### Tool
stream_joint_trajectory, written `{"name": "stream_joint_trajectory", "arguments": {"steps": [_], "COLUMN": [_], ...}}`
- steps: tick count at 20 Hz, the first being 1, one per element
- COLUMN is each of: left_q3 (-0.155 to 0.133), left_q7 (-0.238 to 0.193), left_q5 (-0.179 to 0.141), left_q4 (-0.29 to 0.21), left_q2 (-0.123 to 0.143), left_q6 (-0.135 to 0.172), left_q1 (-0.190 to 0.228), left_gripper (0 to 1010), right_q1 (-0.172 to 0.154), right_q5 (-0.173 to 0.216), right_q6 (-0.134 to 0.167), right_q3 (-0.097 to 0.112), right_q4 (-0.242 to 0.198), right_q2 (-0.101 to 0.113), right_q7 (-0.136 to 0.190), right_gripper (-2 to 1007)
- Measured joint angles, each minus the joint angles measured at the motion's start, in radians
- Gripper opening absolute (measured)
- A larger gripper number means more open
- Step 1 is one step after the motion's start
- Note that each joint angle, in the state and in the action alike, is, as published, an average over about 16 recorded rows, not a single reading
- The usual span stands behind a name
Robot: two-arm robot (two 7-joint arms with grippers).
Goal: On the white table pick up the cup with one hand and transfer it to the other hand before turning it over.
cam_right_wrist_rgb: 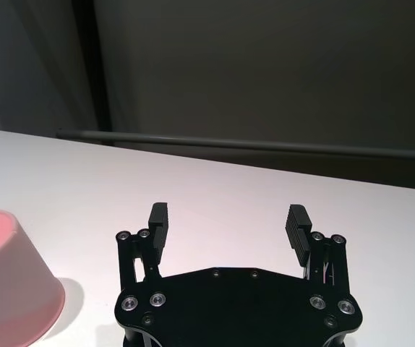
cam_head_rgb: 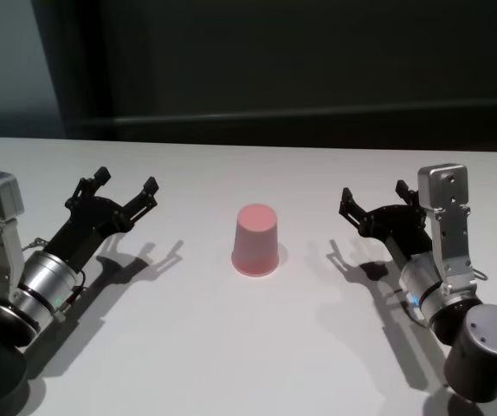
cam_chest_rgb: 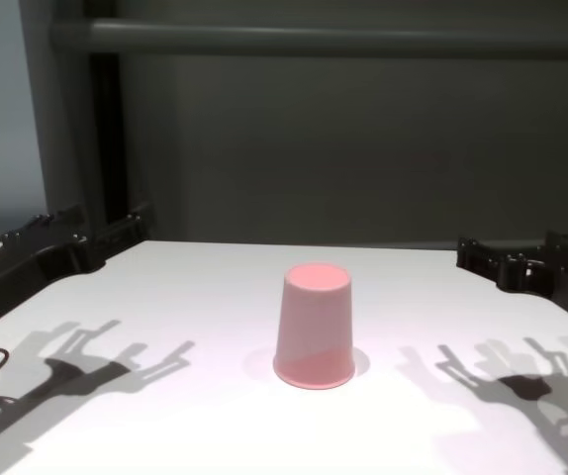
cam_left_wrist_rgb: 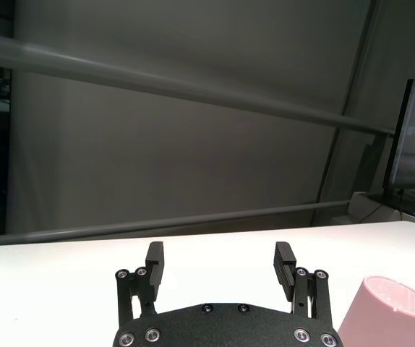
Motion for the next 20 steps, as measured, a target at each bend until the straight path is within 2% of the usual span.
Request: {"name": "stream_joint_trajectory", "arguments": {"steps": [9, 20], "left_q3": [0.0, 0.0], "left_q7": [0.0, 0.0], "left_q5": [0.0, 0.0], "left_q4": [0.0, 0.0], "left_q2": [0.0, 0.0], "left_q6": [0.0, 0.0], "left_q1": [0.0, 0.0], "left_gripper": [1003, 1003], "right_q1": [-0.009, -0.007], "right_q5": [-0.024, -0.019], "right_q6": [-0.003, -0.001], "right_q3": [0.011, 0.009], "right_q4": [0.001, -0.001], "right_q2": [-0.013, -0.01], "right_q7": [-0.029, -0.019], "right_gripper": [1002, 1002]}}
